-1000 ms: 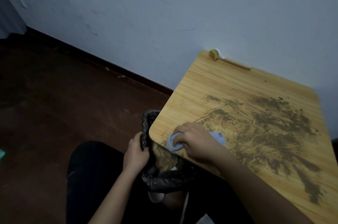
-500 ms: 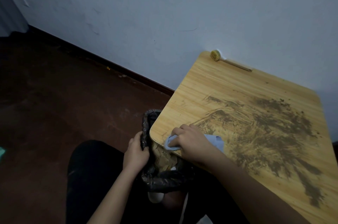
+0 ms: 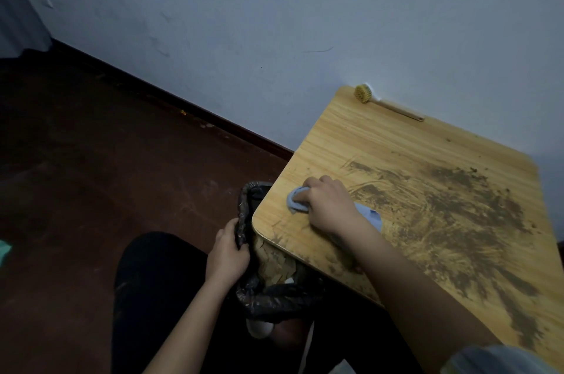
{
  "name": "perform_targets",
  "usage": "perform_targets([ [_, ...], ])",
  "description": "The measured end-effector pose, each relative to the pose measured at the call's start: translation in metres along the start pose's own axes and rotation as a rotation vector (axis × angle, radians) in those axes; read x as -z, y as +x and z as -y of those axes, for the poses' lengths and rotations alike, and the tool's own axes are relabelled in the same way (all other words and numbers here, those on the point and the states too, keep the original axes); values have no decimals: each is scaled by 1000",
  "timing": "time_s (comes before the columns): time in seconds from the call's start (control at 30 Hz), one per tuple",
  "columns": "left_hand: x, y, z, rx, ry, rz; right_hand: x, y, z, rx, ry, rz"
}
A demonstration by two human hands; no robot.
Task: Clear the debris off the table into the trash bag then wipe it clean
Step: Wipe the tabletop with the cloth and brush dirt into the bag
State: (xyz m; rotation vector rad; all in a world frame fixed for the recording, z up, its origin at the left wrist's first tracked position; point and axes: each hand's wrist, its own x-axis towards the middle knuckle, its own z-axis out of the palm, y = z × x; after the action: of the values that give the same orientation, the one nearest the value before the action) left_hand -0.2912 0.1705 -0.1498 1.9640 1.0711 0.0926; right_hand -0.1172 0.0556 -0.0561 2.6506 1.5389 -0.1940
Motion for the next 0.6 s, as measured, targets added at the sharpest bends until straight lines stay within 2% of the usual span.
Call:
perform_targets([
  [0.17, 1, 1, 1, 1, -6, -9, -8, 10, 11, -33, -80, 91],
  [0.37, 1, 1, 3, -2, -20, -9, -15, 4, 20, 165, -96, 116],
  [0.6, 1, 0, 3, -6, -16, -2, -18, -8, 28, 274, -79, 117],
])
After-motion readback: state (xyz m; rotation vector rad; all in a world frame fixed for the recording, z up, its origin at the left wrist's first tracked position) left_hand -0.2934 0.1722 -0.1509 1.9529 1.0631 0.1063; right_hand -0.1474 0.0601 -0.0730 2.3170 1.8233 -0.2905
